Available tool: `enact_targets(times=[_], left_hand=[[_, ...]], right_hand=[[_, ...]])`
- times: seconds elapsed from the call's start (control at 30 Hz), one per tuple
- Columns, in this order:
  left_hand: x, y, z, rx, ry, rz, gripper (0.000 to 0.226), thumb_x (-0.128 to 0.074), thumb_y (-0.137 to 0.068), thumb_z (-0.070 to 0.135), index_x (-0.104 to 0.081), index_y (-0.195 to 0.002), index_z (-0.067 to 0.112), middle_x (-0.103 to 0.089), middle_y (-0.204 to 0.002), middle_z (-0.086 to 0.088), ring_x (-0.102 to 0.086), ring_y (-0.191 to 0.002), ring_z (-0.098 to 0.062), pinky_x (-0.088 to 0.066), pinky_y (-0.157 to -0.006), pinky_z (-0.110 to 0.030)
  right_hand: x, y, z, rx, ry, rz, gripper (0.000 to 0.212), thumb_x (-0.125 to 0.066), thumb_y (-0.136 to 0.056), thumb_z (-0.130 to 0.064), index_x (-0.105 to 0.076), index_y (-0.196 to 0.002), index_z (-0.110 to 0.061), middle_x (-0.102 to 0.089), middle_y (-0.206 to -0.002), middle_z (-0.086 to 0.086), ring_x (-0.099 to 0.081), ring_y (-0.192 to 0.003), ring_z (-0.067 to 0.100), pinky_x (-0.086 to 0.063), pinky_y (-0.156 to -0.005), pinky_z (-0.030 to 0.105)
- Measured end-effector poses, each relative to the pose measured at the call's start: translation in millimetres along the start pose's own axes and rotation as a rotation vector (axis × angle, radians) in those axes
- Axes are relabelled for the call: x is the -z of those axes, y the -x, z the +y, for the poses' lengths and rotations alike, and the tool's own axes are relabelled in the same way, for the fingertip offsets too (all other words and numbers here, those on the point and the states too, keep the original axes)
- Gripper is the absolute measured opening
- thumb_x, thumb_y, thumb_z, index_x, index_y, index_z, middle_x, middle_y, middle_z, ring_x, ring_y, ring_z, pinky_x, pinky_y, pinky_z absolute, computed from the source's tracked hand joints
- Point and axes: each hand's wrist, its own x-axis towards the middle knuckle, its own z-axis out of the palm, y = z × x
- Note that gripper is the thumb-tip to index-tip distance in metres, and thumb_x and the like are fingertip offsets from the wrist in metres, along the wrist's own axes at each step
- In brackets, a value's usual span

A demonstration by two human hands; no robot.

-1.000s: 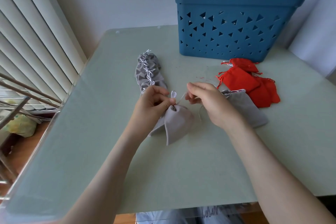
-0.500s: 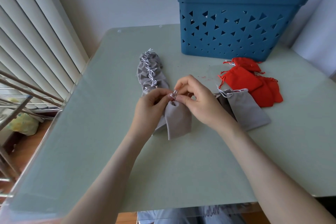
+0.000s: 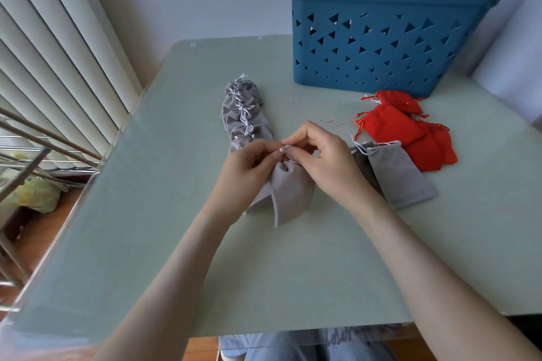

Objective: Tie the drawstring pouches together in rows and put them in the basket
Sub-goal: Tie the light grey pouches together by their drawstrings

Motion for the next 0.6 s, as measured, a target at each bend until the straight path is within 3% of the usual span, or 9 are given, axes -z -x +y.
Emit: enact_targets(times=[0.13, 0.27, 0.4, 0.5, 0.6], left_hand=[[-3, 0, -1, 0.029, 0.008, 0.005, 0.005, -0.063, -0.09, 0.008, -0.064, -0.086, 0.012, -0.066, -0.072, 0.01, -0.058, -0.068, -0.004, -0.043, -0.066, -0.015], [-2, -3, -6, 0.043, 0.011, 0.081, 0.023, -0.063, -0.09, 0.025, -0.06, -0.079, 0.004, -0.059, -0.073, -0.008, -0.049, -0.07, -0.017, -0.038, -0.068, -0.032], [-3, -5, -6, 0.07, 0.043, 0.111, 0.022, -0.058, -0.094, 0.022, -0.06, -0.08, 0.006, -0.061, -0.076, -0.01, -0.05, -0.073, -0.018, -0.038, -0.071, -0.034], [-4, -4, -8, 0.046, 0.03, 0.118, 0.019, -0.059, -0.093, 0.023, -0.062, -0.082, 0.007, -0.065, -0.079, -0.013, -0.054, -0.074, -0.015, -0.04, -0.072, -0.033], [-5, -5, -12, 0.01, -0.104, 0.138, 0.017, -0.062, -0.091, 0.024, -0.061, -0.079, 0.013, -0.065, -0.072, 0.005, -0.056, -0.07, -0.007, -0.042, -0.069, -0.025]], right_hand=[[0, 0, 0, -0.011, 0.026, 0.012, 0.025, -0.07, -0.084, -0.01, -0.057, -0.07, -0.026, -0.066, -0.07, -0.012, -0.055, -0.063, -0.008, -0.037, -0.063, 0.008], [-2, 0, 1, 0.003, 0.071, 0.015, 0.03, -0.069, -0.084, -0.011, -0.054, -0.068, -0.031, -0.064, -0.068, -0.014, -0.055, -0.064, -0.005, -0.039, -0.064, 0.012], [-4, -4, 3, -0.071, -0.017, -0.021, 0.023, -0.066, -0.086, -0.01, -0.055, -0.078, -0.028, -0.064, -0.07, -0.012, -0.06, -0.073, 0.003, -0.042, -0.07, 0.016], [-4, -6, 5, -0.254, -0.208, -0.138, 0.016, -0.059, -0.091, -0.006, -0.058, -0.094, -0.021, -0.064, -0.067, -0.013, -0.057, -0.064, -0.002, -0.041, -0.064, 0.015], [-3, -4, 5, -0.333, -0.317, -0.246, 0.015, -0.055, -0.093, -0.002, -0.066, -0.101, -0.009, -0.064, -0.071, -0.005, -0.052, -0.057, -0.003, -0.037, -0.055, 0.01]])
